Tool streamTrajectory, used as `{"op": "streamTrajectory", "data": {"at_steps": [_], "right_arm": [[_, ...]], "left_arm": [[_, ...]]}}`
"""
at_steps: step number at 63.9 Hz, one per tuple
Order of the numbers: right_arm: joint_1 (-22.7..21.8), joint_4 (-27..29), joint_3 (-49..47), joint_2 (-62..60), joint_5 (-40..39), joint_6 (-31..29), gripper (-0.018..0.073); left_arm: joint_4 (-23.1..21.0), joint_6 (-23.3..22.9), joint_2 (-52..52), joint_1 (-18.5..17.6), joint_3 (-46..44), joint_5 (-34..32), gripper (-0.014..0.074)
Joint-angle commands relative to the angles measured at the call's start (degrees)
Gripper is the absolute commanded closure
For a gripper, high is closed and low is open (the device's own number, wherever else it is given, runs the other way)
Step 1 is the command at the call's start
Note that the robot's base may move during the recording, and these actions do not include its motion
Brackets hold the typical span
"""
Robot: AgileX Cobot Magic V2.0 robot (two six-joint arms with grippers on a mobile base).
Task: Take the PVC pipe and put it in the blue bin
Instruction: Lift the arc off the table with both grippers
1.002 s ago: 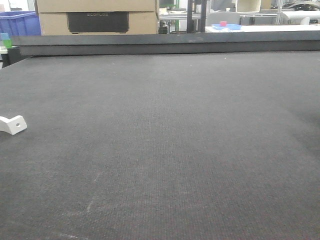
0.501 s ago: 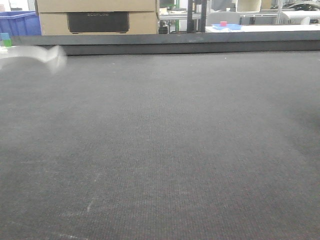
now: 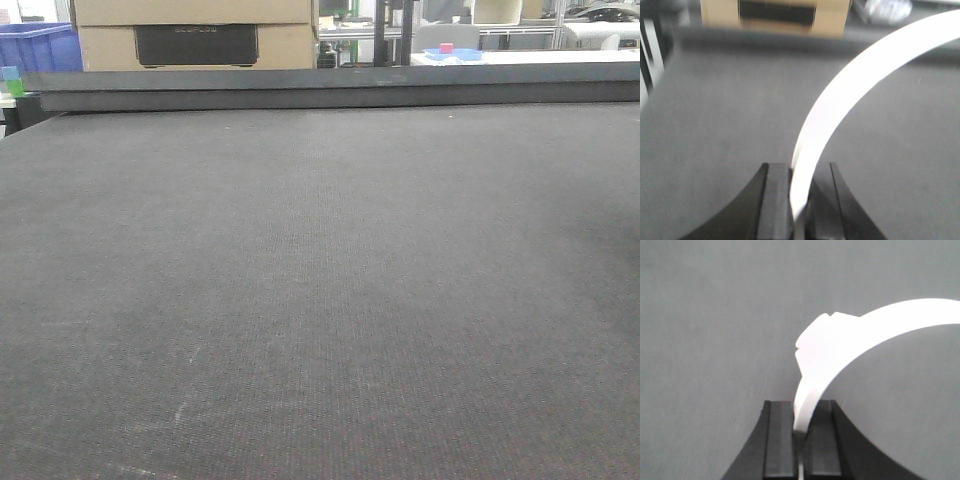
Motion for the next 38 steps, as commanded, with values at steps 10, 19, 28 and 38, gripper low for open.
{"op": "streamTrajectory", "data": {"at_steps": [10,19,28,38], "right_arm": [[1.8,0.3,6.9,-13.0,-18.7,-2.2,0.0727],[2.1,0.3,12.0,-20.3,-24.4,-2.2,0.0727],[2.1,0.3,13.6,-25.8,-19.0,-2.2,0.0727],[2.1,1.9,13.6,-30.3,-16.6,-2.2,0.0727]], "left_arm": [[1.9,2.2,-7.9,-0.3,4.2,-5.0,0.0707],[1.9,2.2,-12.7,-0.3,11.2,-9.7,0.0707],[1.6,2.2,-16.9,-0.3,15.2,-12.0,0.0707],[2.0,2.2,-19.3,-0.3,15.3,-12.0,0.0707]]}}
